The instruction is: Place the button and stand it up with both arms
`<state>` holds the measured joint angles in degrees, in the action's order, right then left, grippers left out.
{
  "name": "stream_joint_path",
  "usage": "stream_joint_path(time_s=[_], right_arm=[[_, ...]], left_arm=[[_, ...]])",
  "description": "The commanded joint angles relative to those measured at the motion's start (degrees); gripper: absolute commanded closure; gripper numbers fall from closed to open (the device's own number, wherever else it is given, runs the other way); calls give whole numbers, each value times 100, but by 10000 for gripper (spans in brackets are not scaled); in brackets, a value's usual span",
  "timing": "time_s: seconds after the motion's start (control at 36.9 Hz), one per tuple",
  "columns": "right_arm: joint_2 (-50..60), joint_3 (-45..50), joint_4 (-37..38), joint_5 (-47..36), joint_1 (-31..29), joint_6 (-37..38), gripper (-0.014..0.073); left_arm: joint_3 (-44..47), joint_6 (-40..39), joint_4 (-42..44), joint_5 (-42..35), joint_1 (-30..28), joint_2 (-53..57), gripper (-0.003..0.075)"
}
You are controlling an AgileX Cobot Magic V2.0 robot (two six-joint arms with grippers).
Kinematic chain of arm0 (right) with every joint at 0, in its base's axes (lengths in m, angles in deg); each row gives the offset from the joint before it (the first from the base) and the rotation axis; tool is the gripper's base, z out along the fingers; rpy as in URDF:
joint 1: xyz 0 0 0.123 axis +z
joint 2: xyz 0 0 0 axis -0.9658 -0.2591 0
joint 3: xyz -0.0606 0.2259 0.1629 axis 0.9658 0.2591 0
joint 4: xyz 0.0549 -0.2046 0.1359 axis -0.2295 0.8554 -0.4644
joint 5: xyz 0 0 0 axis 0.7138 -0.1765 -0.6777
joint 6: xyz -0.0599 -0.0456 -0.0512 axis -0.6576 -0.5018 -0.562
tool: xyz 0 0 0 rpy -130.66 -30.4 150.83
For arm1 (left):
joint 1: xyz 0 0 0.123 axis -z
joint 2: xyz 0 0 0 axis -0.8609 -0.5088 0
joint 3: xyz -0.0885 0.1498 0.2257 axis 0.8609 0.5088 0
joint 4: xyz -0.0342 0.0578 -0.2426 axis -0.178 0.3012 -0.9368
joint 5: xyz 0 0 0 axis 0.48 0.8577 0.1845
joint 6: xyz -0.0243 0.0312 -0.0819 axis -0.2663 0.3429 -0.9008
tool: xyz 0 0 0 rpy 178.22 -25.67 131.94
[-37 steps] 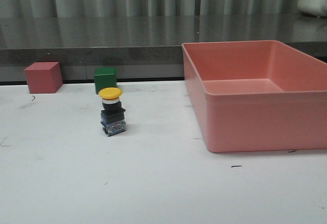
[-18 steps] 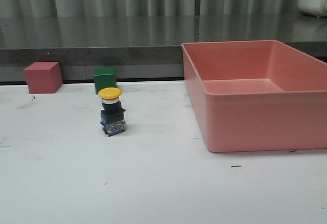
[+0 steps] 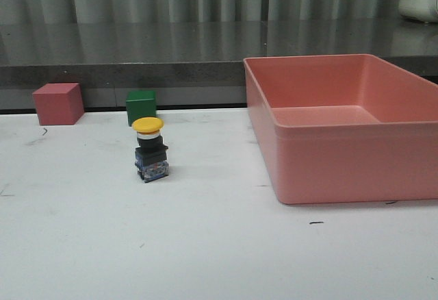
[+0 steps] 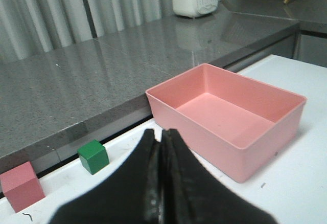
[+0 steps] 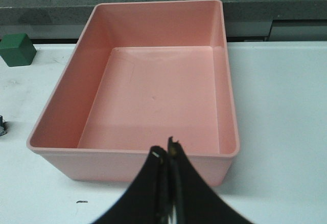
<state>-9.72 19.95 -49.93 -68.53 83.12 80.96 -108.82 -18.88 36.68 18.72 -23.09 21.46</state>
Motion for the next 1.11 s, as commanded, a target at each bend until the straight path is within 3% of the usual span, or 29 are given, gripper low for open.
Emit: stream_joint_path(time_s=[0.0, 0.3, 0.54, 0.65, 0.81, 1.08], right_arm=[[19, -143, 40, -449, -30, -54, 657], [19, -143, 40, -449, -30, -54, 657], [19, -143, 40, -432, -30, -54, 657], [19, -143, 40, -410, -30, -54, 657], [19, -143, 40, -406, -30, -54, 657], [19, -143, 40, -406, -30, -54, 657]], left_arm=[[317, -293, 28, -878, -399, 307, 740], [1938, -545, -250, -977, -2864, 1814, 741], [2970, -545, -751, -1239, -4095, 2456, 741], [3369, -545, -775, -1658, -4226, 2474, 741], [3864, -545, -775, -2288, -3972, 2474, 741], [3864, -545, -775, -2285, -3743, 2474, 741]])
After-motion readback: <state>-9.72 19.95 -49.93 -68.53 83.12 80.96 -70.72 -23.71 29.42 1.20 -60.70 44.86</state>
